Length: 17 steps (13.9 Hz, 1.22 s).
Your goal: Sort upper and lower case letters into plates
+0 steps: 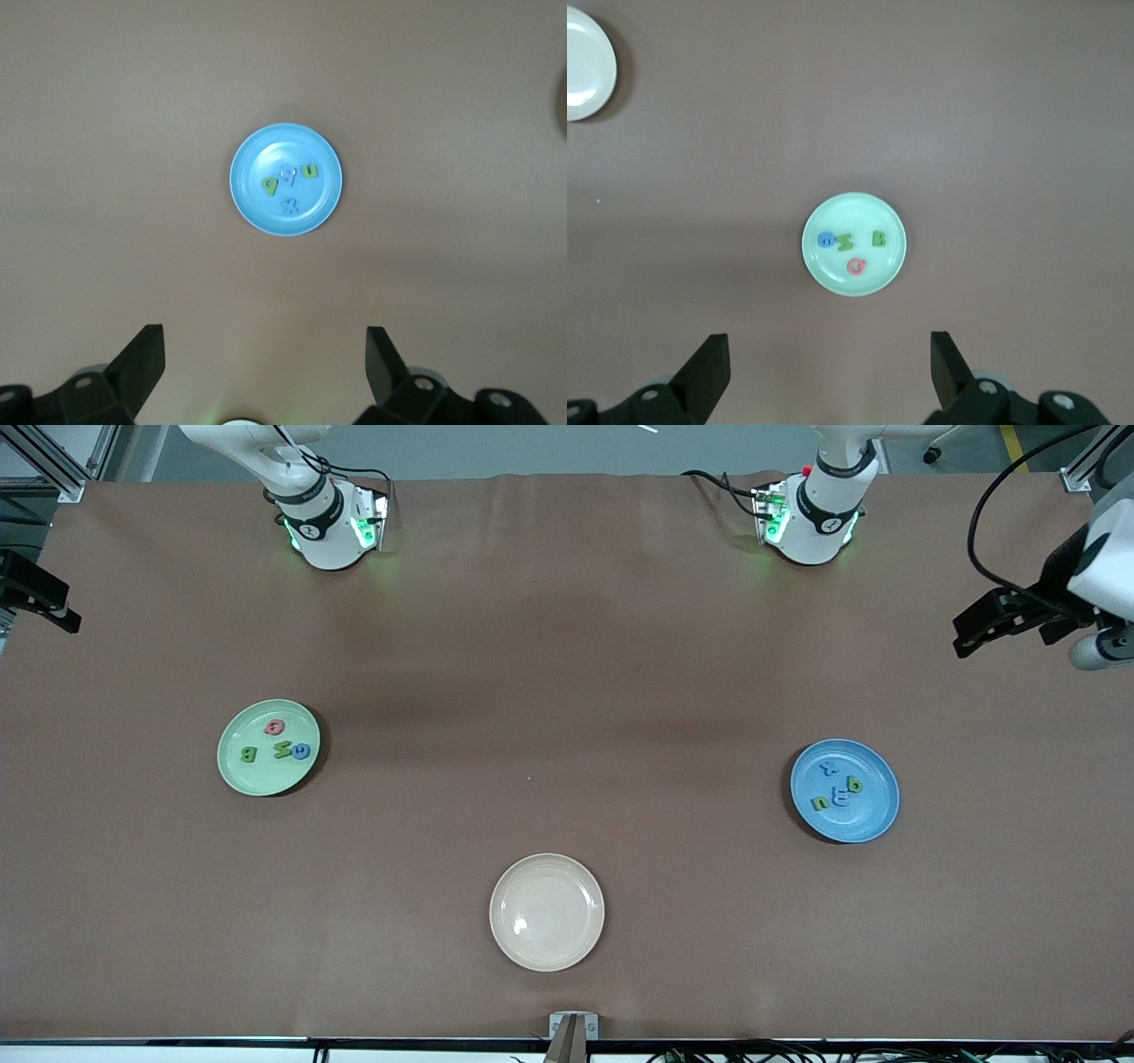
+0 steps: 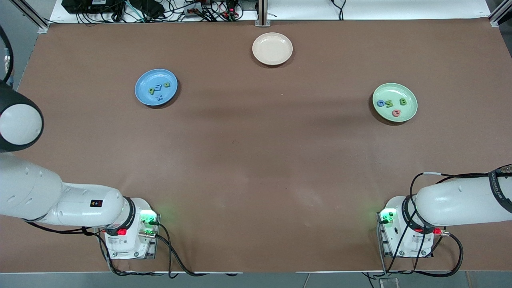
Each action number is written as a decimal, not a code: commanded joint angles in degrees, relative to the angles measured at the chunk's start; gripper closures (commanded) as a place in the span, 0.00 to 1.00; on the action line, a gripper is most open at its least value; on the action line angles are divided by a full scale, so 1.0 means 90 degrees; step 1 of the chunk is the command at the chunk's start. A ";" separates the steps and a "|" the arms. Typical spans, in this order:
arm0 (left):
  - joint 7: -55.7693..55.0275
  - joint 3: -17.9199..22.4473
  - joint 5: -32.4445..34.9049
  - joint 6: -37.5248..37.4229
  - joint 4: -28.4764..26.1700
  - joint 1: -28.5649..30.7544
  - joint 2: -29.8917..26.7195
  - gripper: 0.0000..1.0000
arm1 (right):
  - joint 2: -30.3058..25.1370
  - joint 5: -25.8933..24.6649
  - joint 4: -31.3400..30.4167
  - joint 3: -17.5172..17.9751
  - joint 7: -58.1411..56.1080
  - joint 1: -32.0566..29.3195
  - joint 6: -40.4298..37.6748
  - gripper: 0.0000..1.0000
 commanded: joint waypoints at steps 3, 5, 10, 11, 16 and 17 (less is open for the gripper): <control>0.0333 0.0012 -0.0199 -0.0056 -0.0500 0.0146 -0.0443 0.00 | 0.0031 0.0013 0.0005 0.0053 0.0084 -0.0078 0.0282 0.00; 0.0323 -0.0017 -0.0189 -0.0007 -0.0558 0.0145 -0.0453 0.00 | 0.0031 0.0013 -0.0082 0.0053 0.0084 -0.0069 0.0409 0.00; 0.0323 -0.0095 -0.0247 0.0246 -0.0715 0.0165 -0.0532 0.00 | 0.0031 0.0004 -0.0189 0.0053 0.0093 -0.0059 0.0273 0.00; 0.0333 -0.0105 -0.0258 0.0266 -0.0715 0.0155 -0.0512 0.00 | 0.0031 0.0004 -0.0200 0.0053 0.0084 -0.0039 0.0272 0.00; 0.0362 -0.0281 -0.0200 0.0218 -0.0656 0.0184 -0.0522 0.00 | 0.0022 0.0004 -0.0190 0.0053 0.0093 -0.0049 0.0272 0.00; 0.0382 -0.0261 -0.0189 0.0218 -0.0656 0.0204 -0.0522 0.00 | 0.0022 0.0004 -0.0190 0.0053 0.0093 -0.0059 0.0272 0.00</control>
